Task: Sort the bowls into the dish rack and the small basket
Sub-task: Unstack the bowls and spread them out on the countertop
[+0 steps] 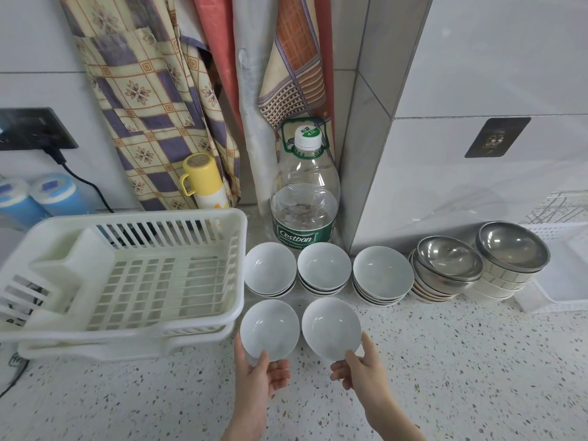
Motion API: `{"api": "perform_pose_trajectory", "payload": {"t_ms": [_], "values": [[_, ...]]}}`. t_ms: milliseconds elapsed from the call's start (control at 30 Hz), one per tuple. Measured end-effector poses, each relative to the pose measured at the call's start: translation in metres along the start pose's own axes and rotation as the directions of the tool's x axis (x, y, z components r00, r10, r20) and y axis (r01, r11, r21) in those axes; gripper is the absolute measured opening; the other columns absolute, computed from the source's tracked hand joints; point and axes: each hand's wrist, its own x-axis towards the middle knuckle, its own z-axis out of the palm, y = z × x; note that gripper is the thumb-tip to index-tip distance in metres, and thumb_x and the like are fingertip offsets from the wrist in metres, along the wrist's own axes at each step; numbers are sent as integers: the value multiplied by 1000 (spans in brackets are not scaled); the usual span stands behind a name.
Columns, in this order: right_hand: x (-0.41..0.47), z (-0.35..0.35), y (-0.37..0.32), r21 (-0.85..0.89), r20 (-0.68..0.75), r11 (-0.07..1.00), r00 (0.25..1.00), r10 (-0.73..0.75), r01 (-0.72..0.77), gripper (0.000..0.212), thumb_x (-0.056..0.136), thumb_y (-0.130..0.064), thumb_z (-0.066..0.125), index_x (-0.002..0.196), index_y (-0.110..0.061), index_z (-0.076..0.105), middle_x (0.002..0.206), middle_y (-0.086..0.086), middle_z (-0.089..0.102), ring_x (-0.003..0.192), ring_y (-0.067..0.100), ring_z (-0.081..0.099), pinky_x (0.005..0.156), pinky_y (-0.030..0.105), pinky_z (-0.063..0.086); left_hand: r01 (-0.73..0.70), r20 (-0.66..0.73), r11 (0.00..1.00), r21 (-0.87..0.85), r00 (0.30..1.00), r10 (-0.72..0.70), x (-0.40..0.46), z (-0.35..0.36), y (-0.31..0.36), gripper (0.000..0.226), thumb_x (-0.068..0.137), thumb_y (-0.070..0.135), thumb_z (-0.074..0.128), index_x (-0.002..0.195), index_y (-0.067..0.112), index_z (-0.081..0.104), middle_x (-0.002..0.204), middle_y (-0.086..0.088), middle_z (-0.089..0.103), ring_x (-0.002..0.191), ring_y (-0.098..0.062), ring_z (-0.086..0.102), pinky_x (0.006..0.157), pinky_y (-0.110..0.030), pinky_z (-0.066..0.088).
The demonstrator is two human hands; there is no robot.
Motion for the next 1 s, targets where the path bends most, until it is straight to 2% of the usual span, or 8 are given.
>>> {"api": "perform_pose_trajectory", "payload": {"t_ms": [300,400,467,533,633,700,833,1000], "values": [[0,0,-8,-29,-3,996,996,84,-84,47,98,-1,37,132,-32,31,60,10,68,48,22,62,41,25,40,46,-5,990,134,999,-45,-1,0,5,62,104,18,45,145,56,18,76,-21,74,47,-24,60,45,-29,49],[-1,-6,-12,-256,-46,963,996,71,-80,49,99,-20,48,144,-23,31,61,3,70,48,16,60,43,24,43,27,-30,951,309,999,-19,-5,-8,12,67,101,33,50,144,61,7,69,-16,73,40,-21,52,40,-25,42],[-3,-13,-18,-504,-127,864,989,-76,2,57,96,-35,52,148,-21,31,58,-2,67,53,5,62,48,23,45,-15,-43,916,402,998,35,-8,-14,17,68,98,40,52,147,56,7,65,-12,72,39,-19,52,39,-25,43],[-4,-17,-30,-600,-163,796,961,-224,83,50,95,-38,53,142,-22,43,59,-7,62,56,2,61,46,19,41,-88,-45,877,472,991,124,-9,-17,23,65,97,40,53,151,46,16,66,-4,73,39,-15,53,42,-22,46],[7,-14,-51,-525,-188,839,943,-276,141,34,95,-33,53,127,-21,61,75,-9,65,61,2,61,47,14,40,-176,-6,857,485,979,204,-5,-4,35,56,99,39,52,149,39,28,75,6,74,45,-11,59,50,-22,47],[19,-4,-65,-396,-194,913,963,-189,99,32,95,-33,55,122,-19,64,76,-5,69,65,4,60,53,21,41,-187,5,875,446,978,206,5,11,46,59,99,36,52,151,37,24,79,4,74,47,-12,61,50,-21,45],[45,17,-81,-245,-125,967,991,38,-68,41,94,-41,55,122,-11,58,78,0,69,55,13,45,45,24,33,-47,-69,959,280,995,69,32,39,60,61,97,38,56,145,43,18,89,-3,75,42,-12,58,36,-20,36],[67,39,-85,-165,-159,978,982,98,-125,36,95,-38,53,110,-7,47,82,4,69,48,14,41,35,20,29,6,-136,973,230,990,26,61,53,67,64,100,40,51,150,40,12,86,-2,77,39,-15,56,37,-19,32]]}}
